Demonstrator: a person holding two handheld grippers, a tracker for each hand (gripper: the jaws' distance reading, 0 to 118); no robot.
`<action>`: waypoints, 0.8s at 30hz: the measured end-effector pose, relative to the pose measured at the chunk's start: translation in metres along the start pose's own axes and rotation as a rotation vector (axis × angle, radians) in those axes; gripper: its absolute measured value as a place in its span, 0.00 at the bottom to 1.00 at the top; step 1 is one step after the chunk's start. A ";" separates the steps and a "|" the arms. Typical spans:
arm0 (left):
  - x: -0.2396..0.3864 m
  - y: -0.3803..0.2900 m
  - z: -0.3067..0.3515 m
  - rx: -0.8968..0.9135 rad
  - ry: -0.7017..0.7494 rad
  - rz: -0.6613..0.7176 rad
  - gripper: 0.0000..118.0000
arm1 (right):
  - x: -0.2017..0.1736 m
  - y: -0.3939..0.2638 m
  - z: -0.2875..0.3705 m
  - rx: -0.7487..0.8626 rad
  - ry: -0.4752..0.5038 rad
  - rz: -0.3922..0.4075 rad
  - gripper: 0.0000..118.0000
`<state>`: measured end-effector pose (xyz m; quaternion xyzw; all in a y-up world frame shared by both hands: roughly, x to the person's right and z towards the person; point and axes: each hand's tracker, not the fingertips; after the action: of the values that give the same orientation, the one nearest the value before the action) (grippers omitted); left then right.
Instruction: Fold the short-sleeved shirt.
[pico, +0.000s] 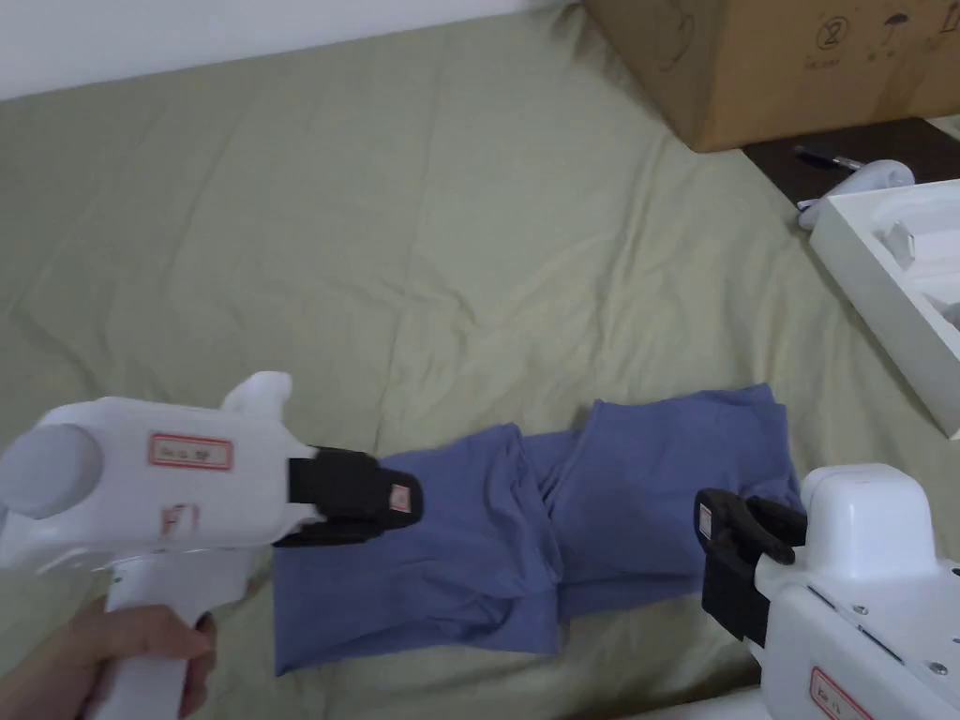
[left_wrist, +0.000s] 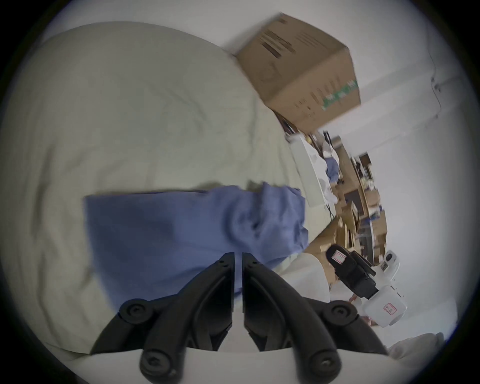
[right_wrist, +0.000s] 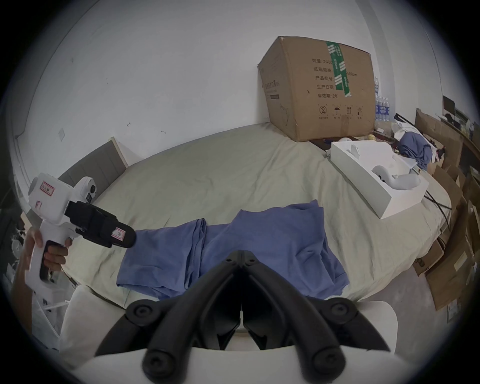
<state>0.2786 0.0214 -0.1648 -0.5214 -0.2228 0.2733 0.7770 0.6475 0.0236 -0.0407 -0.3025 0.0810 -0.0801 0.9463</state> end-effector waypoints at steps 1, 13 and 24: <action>-0.018 -0.002 0.010 0.014 0.008 0.029 0.23 | -0.004 0.000 0.000 -0.002 0.004 0.010 0.00; -0.150 -0.016 0.021 0.063 -0.236 0.270 0.92 | -0.058 0.015 -0.024 -0.062 0.057 0.134 0.00; -0.129 0.015 -0.045 -0.055 -0.334 0.166 0.53 | -0.090 0.026 -0.037 -0.090 0.091 0.275 0.00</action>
<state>0.2075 -0.0900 -0.2026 -0.5067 -0.3122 0.4131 0.6894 0.5549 0.0417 -0.0763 -0.3268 0.1682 0.0404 0.9291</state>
